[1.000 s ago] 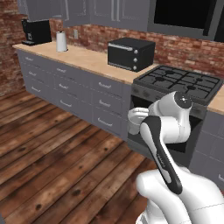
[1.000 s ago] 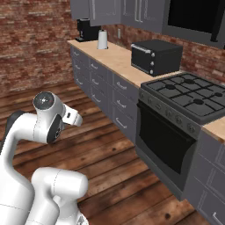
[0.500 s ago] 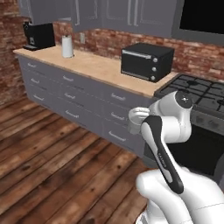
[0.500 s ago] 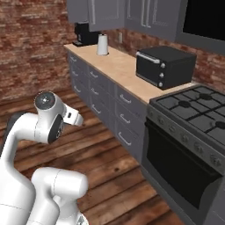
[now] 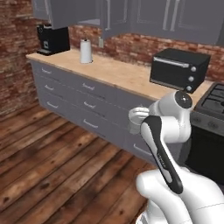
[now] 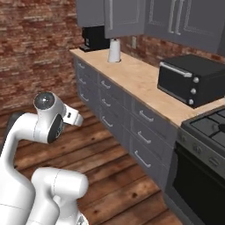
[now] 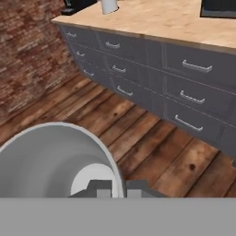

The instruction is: Move the glass cup from next to the sink to the open cabinet. Then, move the bowl with the chicken drumstick to the fridge to clear the area for faucet cleaning.

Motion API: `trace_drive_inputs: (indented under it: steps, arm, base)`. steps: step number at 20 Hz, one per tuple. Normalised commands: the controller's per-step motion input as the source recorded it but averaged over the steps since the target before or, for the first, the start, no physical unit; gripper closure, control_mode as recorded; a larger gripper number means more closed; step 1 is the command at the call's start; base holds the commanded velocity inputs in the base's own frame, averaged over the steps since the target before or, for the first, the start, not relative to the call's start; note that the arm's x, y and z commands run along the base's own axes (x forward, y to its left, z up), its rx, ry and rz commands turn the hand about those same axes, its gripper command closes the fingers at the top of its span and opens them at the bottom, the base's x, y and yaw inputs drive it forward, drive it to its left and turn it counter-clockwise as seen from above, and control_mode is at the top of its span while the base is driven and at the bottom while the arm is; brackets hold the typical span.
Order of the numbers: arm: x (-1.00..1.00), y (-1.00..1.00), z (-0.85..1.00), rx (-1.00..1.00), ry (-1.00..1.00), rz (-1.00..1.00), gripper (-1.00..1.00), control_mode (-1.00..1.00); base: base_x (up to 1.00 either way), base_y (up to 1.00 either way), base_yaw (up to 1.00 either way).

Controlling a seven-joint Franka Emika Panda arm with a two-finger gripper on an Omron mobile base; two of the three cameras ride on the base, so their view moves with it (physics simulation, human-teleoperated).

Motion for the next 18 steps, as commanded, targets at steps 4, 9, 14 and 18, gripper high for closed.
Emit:
trace_drive_inputs:
  steps: [4,9,14,18]
  arm:
    - [0.00,0.00,0.00,0.00,0.00,0.00,1.00,1.00]
    - [0.00,0.00,0.00,0.00,0.00,0.00,1.00,1.00]
    - [0.00,0.00,0.00,0.00,0.00,0.00,1.00,1.00]
    - [0.00,0.00,0.00,0.00,0.00,0.00,1.00,1.00]
  base:
    - [1.00,0.04,-0.03]
    - [1.00,-0.02,-0.05]
    - [1.00,0.35,-0.10]
    - [1.00,0.42,-0.16]
